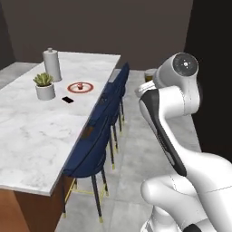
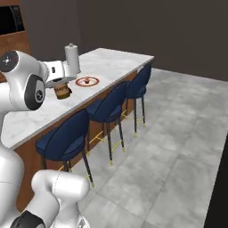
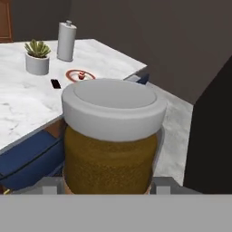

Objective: Take the cinnamon bottle from the cabinet and place it on the dining table, next to the plate with the cupcake. Then take the chocolate from the dining counter and place it on the cupcake plate.

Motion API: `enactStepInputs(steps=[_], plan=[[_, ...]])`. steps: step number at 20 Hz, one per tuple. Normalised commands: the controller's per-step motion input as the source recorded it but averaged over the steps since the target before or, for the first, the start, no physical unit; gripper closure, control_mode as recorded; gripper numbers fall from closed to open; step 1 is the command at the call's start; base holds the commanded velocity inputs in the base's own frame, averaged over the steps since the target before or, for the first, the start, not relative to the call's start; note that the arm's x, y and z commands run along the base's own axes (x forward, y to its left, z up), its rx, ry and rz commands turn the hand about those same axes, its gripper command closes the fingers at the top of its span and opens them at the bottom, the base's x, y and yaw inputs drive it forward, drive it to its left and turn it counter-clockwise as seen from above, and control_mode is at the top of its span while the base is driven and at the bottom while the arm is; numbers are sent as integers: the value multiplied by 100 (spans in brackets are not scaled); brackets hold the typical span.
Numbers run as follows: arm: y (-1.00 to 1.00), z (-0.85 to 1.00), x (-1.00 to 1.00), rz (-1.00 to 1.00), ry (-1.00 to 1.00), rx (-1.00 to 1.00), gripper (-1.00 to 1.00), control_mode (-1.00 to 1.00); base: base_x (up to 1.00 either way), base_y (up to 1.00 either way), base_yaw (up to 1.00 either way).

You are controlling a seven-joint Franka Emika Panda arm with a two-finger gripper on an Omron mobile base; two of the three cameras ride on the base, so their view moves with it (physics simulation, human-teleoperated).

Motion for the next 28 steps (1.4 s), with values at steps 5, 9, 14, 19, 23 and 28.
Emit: enactStepInputs(steps=[5, 9, 14, 19, 23, 28], plan=[[0, 0, 0, 0, 0, 0, 100, 100, 47, -66, 49], [0, 0, 0, 0, 0, 0, 100, 100, 41, -81, 44], [0, 0, 0, 0, 0, 0, 100, 100, 35, -88, 41], [0, 0, 0, 0, 0, 0, 100, 100, 30, -87, 41], [0, 0, 0, 0, 0, 0, 100, 100, 25, -80, 45], [0, 0, 0, 0, 0, 0, 100, 100, 17, -66, 51]])
